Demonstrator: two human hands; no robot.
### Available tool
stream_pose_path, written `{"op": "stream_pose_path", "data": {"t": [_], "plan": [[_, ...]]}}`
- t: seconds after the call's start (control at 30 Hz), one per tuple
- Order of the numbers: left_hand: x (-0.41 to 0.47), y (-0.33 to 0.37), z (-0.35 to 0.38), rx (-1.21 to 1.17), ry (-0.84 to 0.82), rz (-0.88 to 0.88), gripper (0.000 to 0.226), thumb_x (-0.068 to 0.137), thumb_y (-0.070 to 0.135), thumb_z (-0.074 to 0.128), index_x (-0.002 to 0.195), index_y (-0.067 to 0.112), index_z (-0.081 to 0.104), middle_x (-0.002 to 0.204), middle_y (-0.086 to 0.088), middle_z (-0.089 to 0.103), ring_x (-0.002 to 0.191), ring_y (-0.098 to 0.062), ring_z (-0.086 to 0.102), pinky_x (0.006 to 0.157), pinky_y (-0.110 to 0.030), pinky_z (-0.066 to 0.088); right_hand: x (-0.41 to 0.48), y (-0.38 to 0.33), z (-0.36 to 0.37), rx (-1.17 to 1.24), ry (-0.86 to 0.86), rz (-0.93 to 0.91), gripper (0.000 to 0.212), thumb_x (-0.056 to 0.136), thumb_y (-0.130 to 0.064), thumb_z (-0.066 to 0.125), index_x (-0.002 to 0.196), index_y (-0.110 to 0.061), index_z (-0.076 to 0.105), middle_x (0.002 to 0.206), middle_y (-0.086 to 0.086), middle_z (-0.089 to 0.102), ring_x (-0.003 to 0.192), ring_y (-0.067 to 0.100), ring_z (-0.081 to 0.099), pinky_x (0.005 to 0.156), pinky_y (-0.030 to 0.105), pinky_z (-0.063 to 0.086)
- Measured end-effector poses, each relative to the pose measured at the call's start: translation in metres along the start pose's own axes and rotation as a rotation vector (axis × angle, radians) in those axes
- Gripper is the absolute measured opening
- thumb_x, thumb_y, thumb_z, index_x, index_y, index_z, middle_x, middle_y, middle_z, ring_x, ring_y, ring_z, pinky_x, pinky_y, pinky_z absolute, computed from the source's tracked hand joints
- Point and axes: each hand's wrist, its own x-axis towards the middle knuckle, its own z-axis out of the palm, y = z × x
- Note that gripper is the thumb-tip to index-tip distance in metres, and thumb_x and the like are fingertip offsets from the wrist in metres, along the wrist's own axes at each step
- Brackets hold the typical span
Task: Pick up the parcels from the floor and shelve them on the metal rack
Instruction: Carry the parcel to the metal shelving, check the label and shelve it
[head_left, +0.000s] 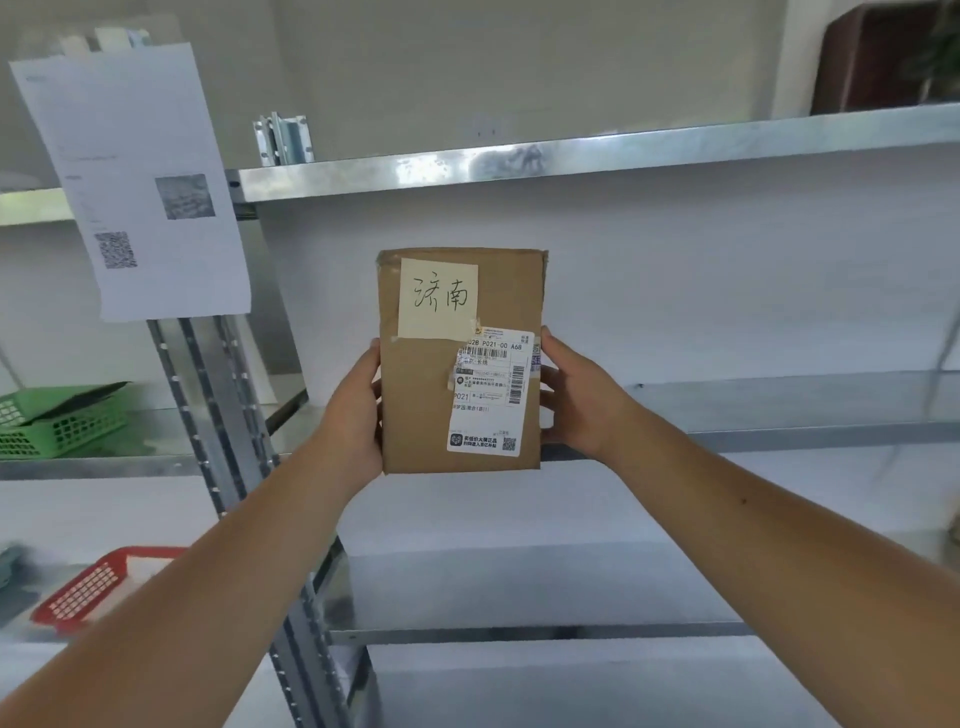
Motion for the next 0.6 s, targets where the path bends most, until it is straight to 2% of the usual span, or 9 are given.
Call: {"op": "stream_pose_path", "data": {"t": [0.1, 0.2, 0.27, 0.33, 0.4, 0.53, 0.6], "plan": [[0.007, -0.014, 0.034, -0.008, -0.083, -0.046, 0.056, 0.084, 0.074, 0.065, 0.120, 0.034, 0.080, 0.129, 0.001, 0.077, 0.116, -0.032, 0.074, 0.099, -0.066, 0.055, -0.024, -0.005, -0.031, 0.023, 0.095, -0.021, 0.064, 0.087, -0.072, 0.064, 0.135, -0.031, 0.067, 0.127, -0.002, 0.073, 0.126, 0.025, 0.063, 0.100, 0.064, 0.051], [0.011, -0.031, 0.070, -0.011, -0.175, -0.094, 0.056, 0.082, 0.074, 0.067, 0.116, 0.033, 0.082, 0.125, 0.002, 0.079, 0.113, -0.030, 0.076, 0.098, -0.066, 0.056, -0.049, -0.012, -0.062, 0.012, 0.180, -0.052, 0.062, 0.091, -0.071, 0.060, 0.137, -0.030, 0.067, 0.119, -0.004, 0.073, 0.118, 0.023, 0.064, 0.086, 0.054, 0.060], [0.011, -0.043, 0.097, -0.006, -0.229, -0.132, 0.056, 0.081, 0.074, 0.067, 0.115, 0.033, 0.082, 0.122, 0.002, 0.079, 0.112, -0.030, 0.076, 0.098, -0.066, 0.057, -0.067, -0.018, -0.084, -0.002, 0.237, -0.071, 0.061, 0.093, -0.070, 0.058, 0.137, -0.029, 0.066, 0.119, -0.003, 0.073, 0.114, 0.023, 0.065, 0.084, 0.052, 0.059], [0.011, -0.054, 0.124, -0.005, -0.278, -0.171, 0.055, 0.082, 0.075, 0.067, 0.114, 0.033, 0.082, 0.121, 0.002, 0.080, 0.112, -0.031, 0.076, 0.098, -0.066, 0.056, -0.084, -0.023, -0.107, -0.010, 0.293, -0.088, 0.059, 0.094, -0.069, 0.057, 0.137, -0.030, 0.067, 0.127, 0.001, 0.073, 0.113, 0.022, 0.065, 0.088, 0.052, 0.058], [0.010, -0.065, 0.153, -0.002, -0.327, -0.200, 0.054, 0.082, 0.074, 0.067, 0.114, 0.034, 0.082, 0.120, 0.001, 0.080, 0.110, -0.032, 0.077, 0.097, -0.067, 0.056, -0.100, -0.028, -0.131, -0.001, 0.355, -0.105, 0.059, 0.094, -0.068, 0.057, 0.137, -0.030, 0.067, 0.135, 0.002, 0.071, 0.113, 0.023, 0.066, 0.097, 0.058, 0.055], [0.007, -0.088, 0.217, 0.010, -0.441, -0.242, 0.054, 0.085, 0.073, 0.066, 0.119, 0.034, 0.080, 0.124, 0.001, 0.079, 0.113, -0.033, 0.076, 0.099, -0.067, 0.055, -0.134, -0.040, -0.186, 0.015, 0.468, -0.134, 0.060, 0.093, -0.068, 0.058, 0.136, -0.027, 0.067, 0.117, -0.004, 0.077, 0.112, 0.023, 0.067, 0.102, 0.063, 0.050], [0.003, -0.101, 0.251, 0.014, -0.481, -0.254, 0.053, 0.086, 0.072, 0.066, 0.119, 0.033, 0.081, 0.126, 0.000, 0.078, 0.114, -0.032, 0.075, 0.100, -0.067, 0.055, -0.152, -0.047, -0.214, 0.005, 0.506, -0.141, 0.061, 0.092, -0.070, 0.059, 0.134, -0.028, 0.068, 0.115, -0.006, 0.078, 0.114, 0.023, 0.066, 0.102, 0.063, 0.051]]}}
